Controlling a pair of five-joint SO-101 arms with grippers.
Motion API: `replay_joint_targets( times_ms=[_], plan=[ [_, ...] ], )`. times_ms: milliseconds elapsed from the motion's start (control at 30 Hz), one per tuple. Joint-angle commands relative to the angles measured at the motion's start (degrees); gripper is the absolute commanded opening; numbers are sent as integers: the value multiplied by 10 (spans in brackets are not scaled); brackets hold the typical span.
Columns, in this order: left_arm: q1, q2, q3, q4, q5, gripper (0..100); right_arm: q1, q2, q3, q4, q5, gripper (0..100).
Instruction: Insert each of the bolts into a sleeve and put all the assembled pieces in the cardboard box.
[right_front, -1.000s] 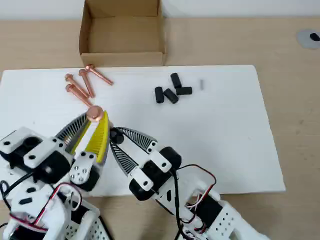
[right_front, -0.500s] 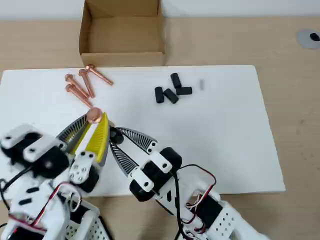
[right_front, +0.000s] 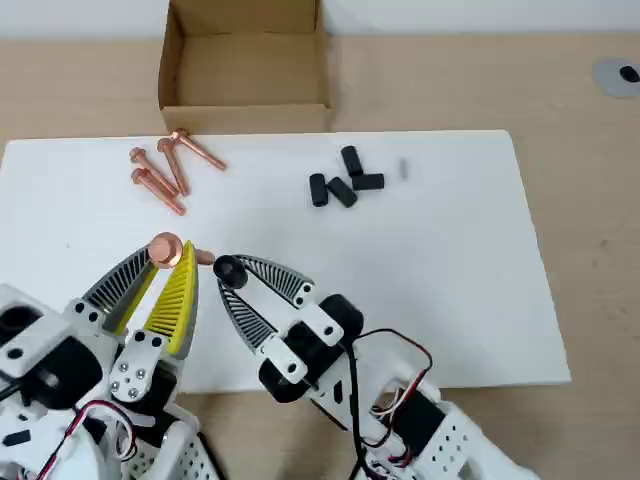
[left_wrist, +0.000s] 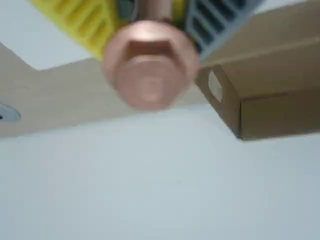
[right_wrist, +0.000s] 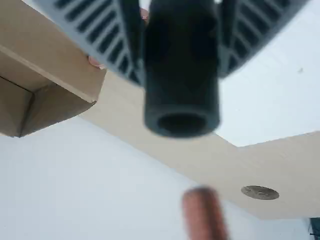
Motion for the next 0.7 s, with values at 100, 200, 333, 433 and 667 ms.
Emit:
replay_joint_targets(
  times_ms=[100,200,333,433,667],
  plan=[
    [48,1,-24,2,20,6,-7,-51,-1,-14,4,10],
    [58,1,-24,1,22,6,-7,-51,-1,-14,4,10],
    [55,1,-23,2,19,6,-7,-51,-1,-14,4,10],
    [54,1,-23,3,18,6,-7,-51,-1,-14,4,10],
    [54,2,-23,35,18,6,-7,-51,-1,-14,4,10]
  ],
)
